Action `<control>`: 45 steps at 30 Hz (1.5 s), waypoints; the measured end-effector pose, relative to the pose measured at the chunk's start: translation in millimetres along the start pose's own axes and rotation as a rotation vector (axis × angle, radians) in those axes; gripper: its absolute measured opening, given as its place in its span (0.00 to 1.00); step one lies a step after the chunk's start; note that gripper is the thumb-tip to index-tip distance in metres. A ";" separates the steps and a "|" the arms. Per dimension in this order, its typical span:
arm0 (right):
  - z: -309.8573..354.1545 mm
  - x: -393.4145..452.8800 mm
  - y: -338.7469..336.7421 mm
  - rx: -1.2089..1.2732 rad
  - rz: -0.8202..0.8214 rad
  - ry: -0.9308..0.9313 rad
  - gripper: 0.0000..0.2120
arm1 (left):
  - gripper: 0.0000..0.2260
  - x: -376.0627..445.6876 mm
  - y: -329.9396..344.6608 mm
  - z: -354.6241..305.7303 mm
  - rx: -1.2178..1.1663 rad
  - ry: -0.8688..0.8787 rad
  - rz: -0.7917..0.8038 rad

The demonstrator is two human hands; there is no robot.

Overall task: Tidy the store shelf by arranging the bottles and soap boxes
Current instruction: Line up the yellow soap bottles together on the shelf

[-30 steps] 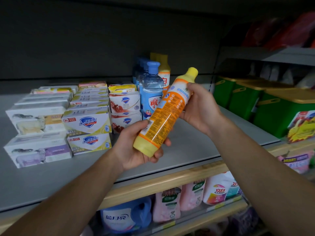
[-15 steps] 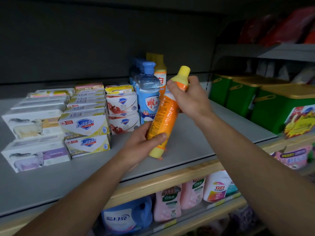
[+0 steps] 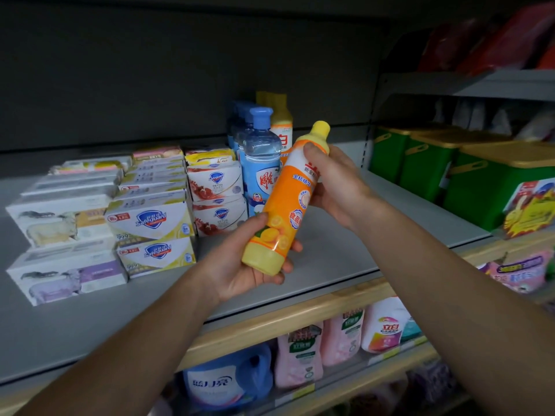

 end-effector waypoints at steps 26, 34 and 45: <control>5.7 -11.8 -95.0 -0.588 -0.040 -0.321 0.35 | 0.26 71.5 3.9 12.5 1.885 0.183 -0.228; -35.9 14.6 -113.9 -0.739 -0.099 -0.259 0.30 | 0.24 71.5 2.6 11.3 1.867 0.221 -0.266; -44.6 129.3 -109.4 -0.818 -0.149 -0.264 0.30 | 0.24 114.0 7.3 -1.2 1.845 0.180 -0.282</control>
Point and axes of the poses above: each hand's wrist, its own x-axis towards the middle knuckle, its own y-axis out of the palm, z = x × y, the point moved 9 cm from there along x, towards the middle knuckle, and after that the axes turned 4 degrees about y, right-handed, at the moved point
